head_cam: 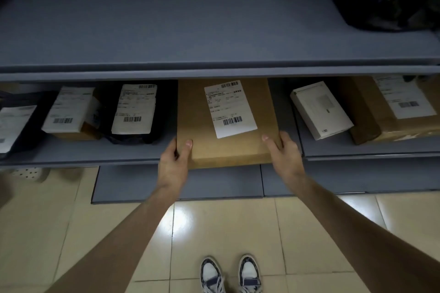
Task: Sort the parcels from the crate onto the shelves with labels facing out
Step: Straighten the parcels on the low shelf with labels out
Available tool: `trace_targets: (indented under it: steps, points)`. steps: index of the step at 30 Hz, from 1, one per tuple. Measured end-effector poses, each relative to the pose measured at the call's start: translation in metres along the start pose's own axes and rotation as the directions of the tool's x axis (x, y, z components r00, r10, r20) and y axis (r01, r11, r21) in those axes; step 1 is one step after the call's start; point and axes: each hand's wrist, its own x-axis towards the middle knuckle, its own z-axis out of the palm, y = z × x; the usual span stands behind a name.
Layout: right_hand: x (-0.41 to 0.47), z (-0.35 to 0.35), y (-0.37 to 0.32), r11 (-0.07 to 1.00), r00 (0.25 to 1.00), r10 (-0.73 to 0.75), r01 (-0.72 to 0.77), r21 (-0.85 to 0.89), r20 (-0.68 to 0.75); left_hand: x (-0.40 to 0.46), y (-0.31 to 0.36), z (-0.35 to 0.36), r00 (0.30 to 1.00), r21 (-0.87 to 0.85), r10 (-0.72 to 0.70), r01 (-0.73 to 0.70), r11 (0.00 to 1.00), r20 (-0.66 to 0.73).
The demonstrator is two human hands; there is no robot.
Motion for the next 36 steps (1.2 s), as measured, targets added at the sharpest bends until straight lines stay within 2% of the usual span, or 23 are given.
trace_targets:
  steps: [14,18,20,22,24,27,29,30,36]
  points:
    - [0.043,0.021,-0.035,0.997,0.997,0.069,-0.068,-0.048,0.038,0.060,0.020,-0.009,0.999,0.095,-0.036,0.037,0.995,-0.011]
    - [0.043,0.018,-0.041,0.988,0.996,0.071,-0.063,-0.141,0.057,0.058,0.025,-0.010,0.998,0.139,-0.060,0.061,0.988,-0.017]
    - [0.045,0.016,-0.049,0.960,0.993,0.088,-0.062,-0.271,0.082,0.059,0.034,-0.011,0.998,0.262,-0.061,0.063,0.963,-0.016]
    - [0.045,0.013,-0.056,0.901,0.992,0.084,-0.037,-0.433,0.091,0.061,0.043,-0.014,1.000,0.459,-0.010,0.014,0.888,-0.013]
    - [0.040,0.008,-0.060,0.798,0.993,0.025,0.048,-0.601,0.112,0.058,0.049,-0.017,0.996,0.632,0.084,-0.076,0.771,0.017]
    - [0.034,-0.006,-0.060,0.622,0.978,-0.088,0.202,-0.757,0.189,0.041,0.058,-0.016,0.958,0.822,0.248,-0.256,0.510,0.144]
    - [0.033,-0.016,-0.059,0.538,0.962,-0.131,0.273,-0.798,0.241,0.027,0.066,-0.008,0.911,0.853,0.335,-0.362,0.375,0.240]
    - [0.032,-0.022,-0.058,0.506,0.956,-0.144,0.295,-0.811,0.257,0.020,0.071,-0.001,0.890,0.849,0.360,-0.405,0.339,0.281]
    - [0.044,-0.077,-0.042,0.449,0.967,-0.145,0.254,-0.857,0.211,-0.006,0.090,0.077,0.815,0.796,0.373,-0.550,0.253,0.444]
